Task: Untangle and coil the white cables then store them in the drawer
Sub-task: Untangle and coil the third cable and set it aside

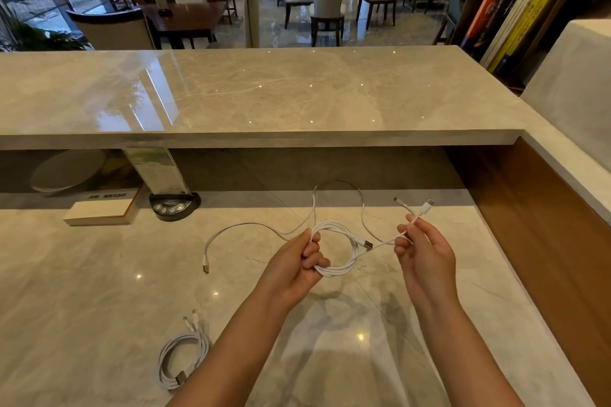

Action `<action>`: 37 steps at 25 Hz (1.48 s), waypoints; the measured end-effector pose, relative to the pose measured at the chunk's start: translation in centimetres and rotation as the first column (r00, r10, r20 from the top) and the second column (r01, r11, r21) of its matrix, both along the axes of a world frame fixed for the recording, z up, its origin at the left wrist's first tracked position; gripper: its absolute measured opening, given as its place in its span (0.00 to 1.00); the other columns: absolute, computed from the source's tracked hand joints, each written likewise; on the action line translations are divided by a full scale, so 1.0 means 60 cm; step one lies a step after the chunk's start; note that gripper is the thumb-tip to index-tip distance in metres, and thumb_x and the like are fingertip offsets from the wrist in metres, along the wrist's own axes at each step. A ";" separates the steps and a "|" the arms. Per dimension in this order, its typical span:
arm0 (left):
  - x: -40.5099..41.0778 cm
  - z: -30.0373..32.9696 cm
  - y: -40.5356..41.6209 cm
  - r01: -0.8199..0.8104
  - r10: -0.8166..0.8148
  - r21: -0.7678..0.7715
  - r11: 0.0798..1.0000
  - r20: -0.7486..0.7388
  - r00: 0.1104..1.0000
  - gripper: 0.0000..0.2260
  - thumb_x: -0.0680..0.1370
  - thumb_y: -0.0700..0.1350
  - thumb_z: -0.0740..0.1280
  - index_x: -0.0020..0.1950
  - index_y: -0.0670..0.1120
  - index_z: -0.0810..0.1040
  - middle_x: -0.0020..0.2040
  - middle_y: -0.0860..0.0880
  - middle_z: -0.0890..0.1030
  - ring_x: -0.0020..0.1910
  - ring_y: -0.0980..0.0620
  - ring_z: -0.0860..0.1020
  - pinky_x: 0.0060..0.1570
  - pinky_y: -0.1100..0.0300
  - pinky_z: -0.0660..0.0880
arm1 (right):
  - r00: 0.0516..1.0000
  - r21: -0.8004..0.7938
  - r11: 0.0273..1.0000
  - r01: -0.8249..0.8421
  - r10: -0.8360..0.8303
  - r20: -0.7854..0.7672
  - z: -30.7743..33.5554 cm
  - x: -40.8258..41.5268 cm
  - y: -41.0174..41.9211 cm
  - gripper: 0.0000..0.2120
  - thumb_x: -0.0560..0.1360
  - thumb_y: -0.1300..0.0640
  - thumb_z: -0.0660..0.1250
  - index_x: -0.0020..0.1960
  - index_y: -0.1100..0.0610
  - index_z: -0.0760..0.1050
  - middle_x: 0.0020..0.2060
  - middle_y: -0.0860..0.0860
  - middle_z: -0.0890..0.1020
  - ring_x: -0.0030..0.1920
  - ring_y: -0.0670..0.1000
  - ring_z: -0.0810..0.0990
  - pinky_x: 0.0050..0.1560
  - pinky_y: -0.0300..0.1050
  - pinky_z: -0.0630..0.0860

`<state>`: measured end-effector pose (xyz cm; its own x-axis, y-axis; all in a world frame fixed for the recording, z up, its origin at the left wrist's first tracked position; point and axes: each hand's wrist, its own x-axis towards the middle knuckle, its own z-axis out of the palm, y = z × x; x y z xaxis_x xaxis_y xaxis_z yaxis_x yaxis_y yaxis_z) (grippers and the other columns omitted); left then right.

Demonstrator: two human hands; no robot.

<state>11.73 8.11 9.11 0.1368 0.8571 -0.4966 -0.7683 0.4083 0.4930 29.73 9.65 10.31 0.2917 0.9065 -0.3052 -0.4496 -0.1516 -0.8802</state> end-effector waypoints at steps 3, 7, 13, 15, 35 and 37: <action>-0.007 0.022 0.005 0.107 -0.069 0.125 0.986 -0.280 0.957 0.13 0.82 0.42 0.54 0.39 0.42 0.70 0.23 0.54 0.61 0.21 0.59 0.59 0.27 0.67 0.66 | 0.882 -0.164 0.940 -0.300 0.338 0.327 0.014 0.016 0.033 0.12 0.74 0.70 0.63 0.55 0.60 0.78 0.36 0.55 0.80 0.28 0.47 0.75 0.28 0.35 0.75; -0.014 0.033 0.019 -0.033 0.067 0.182 0.983 -0.183 0.981 0.14 0.82 0.42 0.53 0.39 0.42 0.70 0.23 0.53 0.61 0.21 0.58 0.58 0.25 0.67 0.66 | 0.709 -0.291 0.846 -0.447 0.533 0.461 0.026 0.019 0.048 0.14 0.74 0.71 0.60 0.54 0.61 0.79 0.35 0.57 0.79 0.25 0.47 0.73 0.25 0.36 0.74; -0.027 0.033 0.006 0.252 -0.190 0.168 0.953 -0.315 0.930 0.13 0.82 0.42 0.54 0.38 0.42 0.70 0.25 0.53 0.60 0.22 0.59 0.59 0.28 0.67 0.67 | 0.511 -0.311 0.842 -0.442 0.521 0.684 0.027 -0.003 0.067 0.14 0.73 0.68 0.64 0.56 0.59 0.79 0.33 0.53 0.82 0.23 0.46 0.72 0.24 0.36 0.72; -0.025 0.035 0.007 0.338 -0.250 0.150 0.929 -0.419 0.873 0.14 0.82 0.42 0.54 0.38 0.42 0.71 0.27 0.52 0.60 0.24 0.58 0.58 0.29 0.66 0.67 | 0.140 -0.411 0.716 -0.564 0.574 0.807 0.039 -0.015 0.076 0.13 0.74 0.67 0.64 0.55 0.56 0.80 0.33 0.50 0.82 0.23 0.44 0.74 0.25 0.35 0.72; -0.022 0.046 0.011 0.284 -0.225 0.075 0.956 -0.437 0.871 0.12 0.82 0.42 0.55 0.40 0.42 0.72 0.26 0.52 0.60 0.23 0.59 0.58 0.24 0.68 0.62 | 0.097 0.075 0.503 -0.861 0.018 0.995 0.032 -0.054 0.030 0.05 0.76 0.48 0.62 0.47 0.49 0.72 0.52 0.45 0.77 0.35 0.48 0.75 0.35 0.43 0.74; -0.015 0.052 0.005 0.324 -0.221 0.085 0.942 -0.568 0.793 0.12 0.81 0.42 0.56 0.39 0.42 0.72 0.28 0.51 0.61 0.25 0.57 0.59 0.26 0.66 0.62 | 0.251 0.119 0.590 -0.799 0.147 0.957 0.045 -0.058 0.038 0.03 0.75 0.53 0.66 0.44 0.50 0.72 0.50 0.44 0.75 0.36 0.49 0.74 0.38 0.44 0.74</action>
<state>10.80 8.44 12.22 0.1296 0.9024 -0.4110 -0.2227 0.4304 0.8747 26.25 11.94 13.03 -0.4842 0.8199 0.3056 0.4897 0.5433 -0.6819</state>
